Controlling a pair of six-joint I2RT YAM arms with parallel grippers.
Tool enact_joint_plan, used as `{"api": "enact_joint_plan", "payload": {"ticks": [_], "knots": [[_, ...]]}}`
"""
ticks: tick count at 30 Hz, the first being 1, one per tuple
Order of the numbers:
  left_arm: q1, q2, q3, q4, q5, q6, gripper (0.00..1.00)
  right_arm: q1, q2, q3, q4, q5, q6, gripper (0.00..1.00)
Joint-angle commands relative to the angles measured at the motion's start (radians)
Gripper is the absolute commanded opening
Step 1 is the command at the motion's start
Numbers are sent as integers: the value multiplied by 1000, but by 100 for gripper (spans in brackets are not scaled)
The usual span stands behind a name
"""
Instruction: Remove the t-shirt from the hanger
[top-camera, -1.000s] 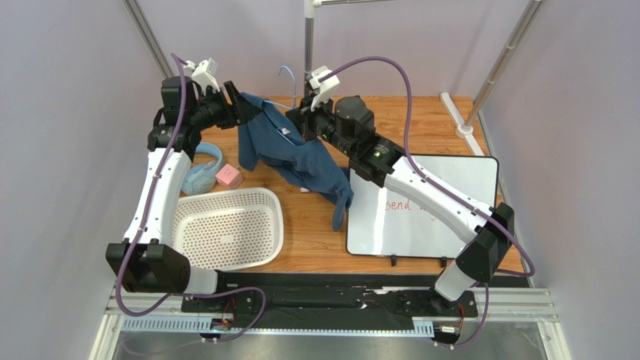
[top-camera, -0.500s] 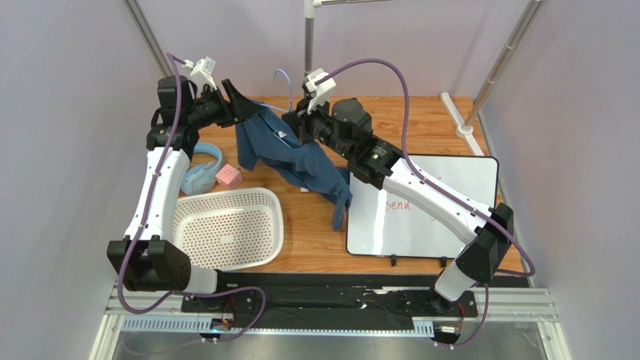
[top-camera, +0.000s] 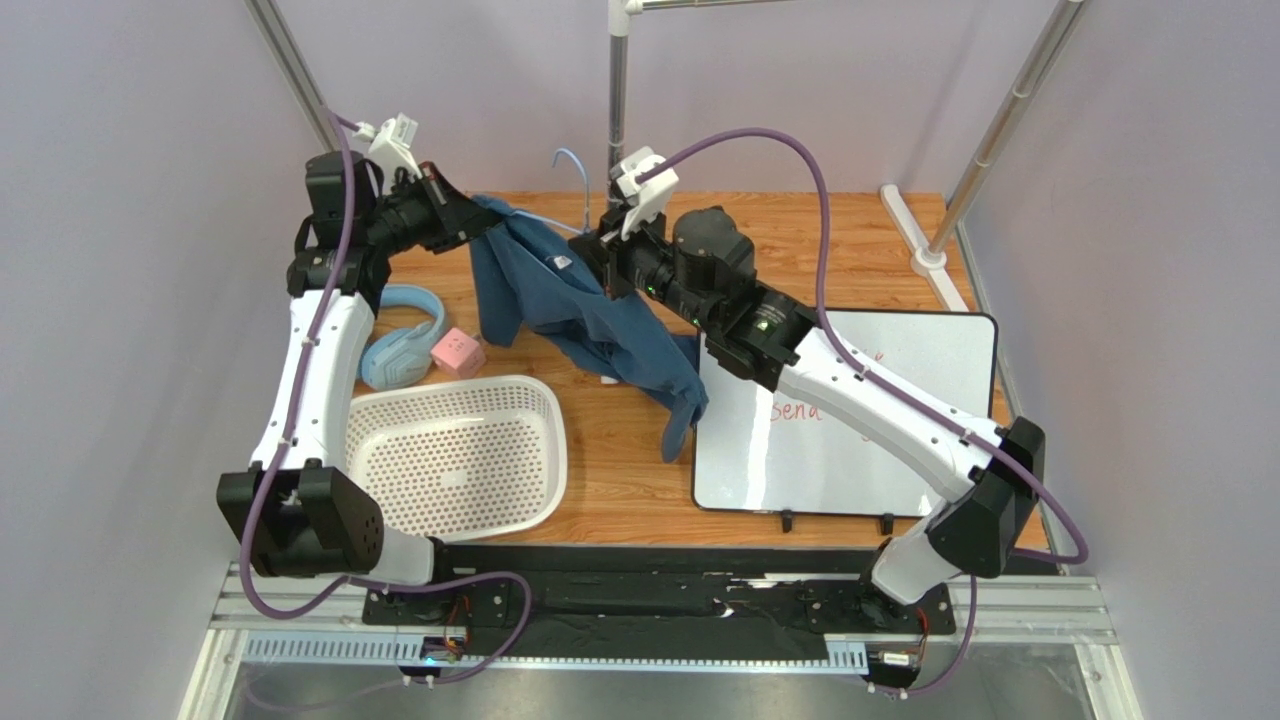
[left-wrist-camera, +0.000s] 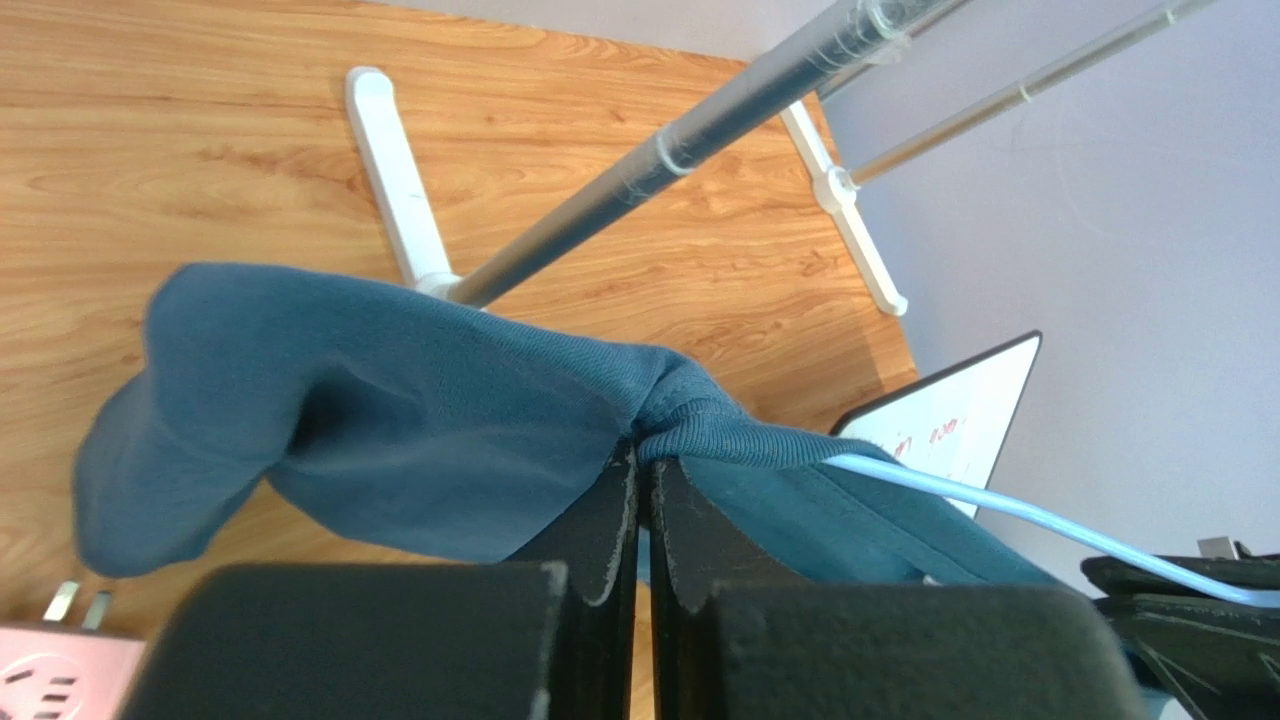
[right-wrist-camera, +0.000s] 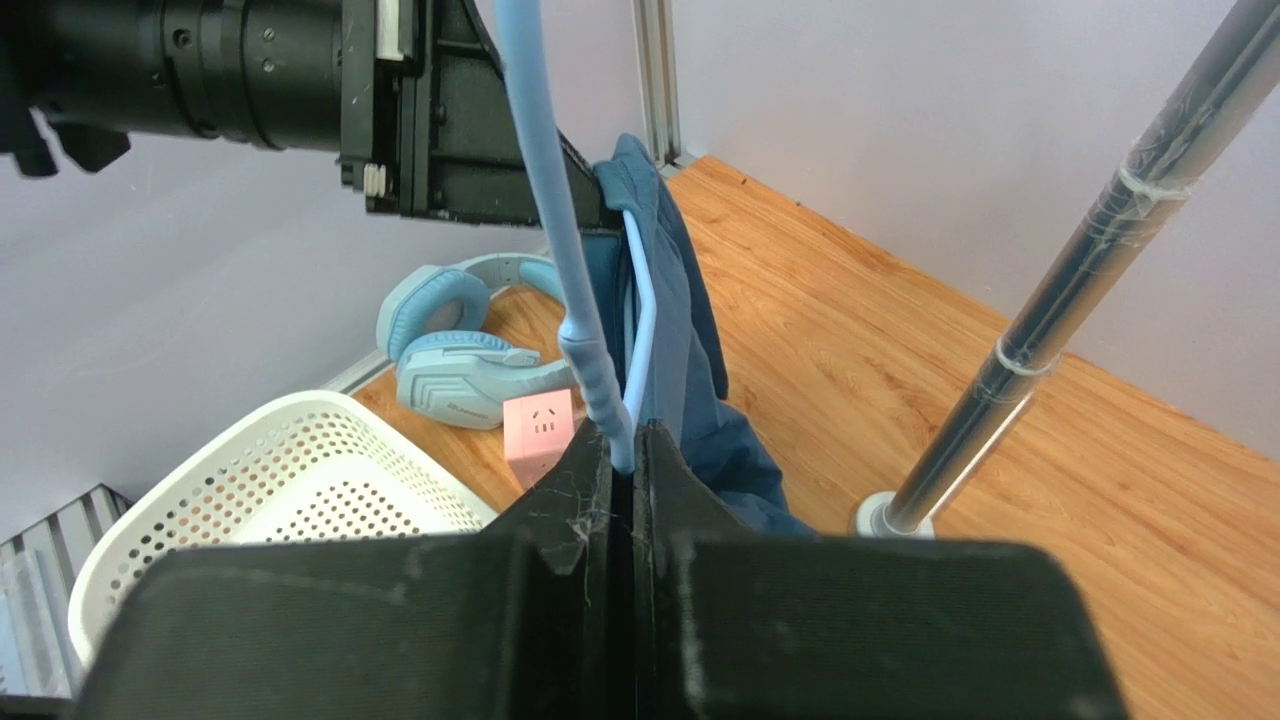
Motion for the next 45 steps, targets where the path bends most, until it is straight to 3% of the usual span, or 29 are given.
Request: {"api": "enact_joint_plan", "payload": {"ticks": [1, 10, 15, 19, 25, 35, 40, 45], "knots": [[103, -5, 1, 56, -7, -30, 0, 11, -140, -87, 55, -24, -54, 0], [232, -11, -66, 173, 15, -137, 0, 27, -310, -378, 230, -161, -162, 0], [245, 6, -74, 190, 30, -153, 0, 27, -329, -404, 236, -206, -180, 0], [239, 32, -78, 190, 55, -170, 0, 27, -333, -432, 384, -194, -169, 0], [179, 55, -65, 167, 84, -162, 0, 30, -151, -230, 501, -121, -117, 0], [94, 44, -80, 177, 107, -187, 0, 27, 189, 82, 747, -110, -228, 0], [93, 47, -89, 190, 121, -199, 0, 28, 259, 164, 921, -107, -254, 0], [93, 73, -94, 209, 162, -236, 0, 30, 219, 246, 896, -64, -278, 0]]}}
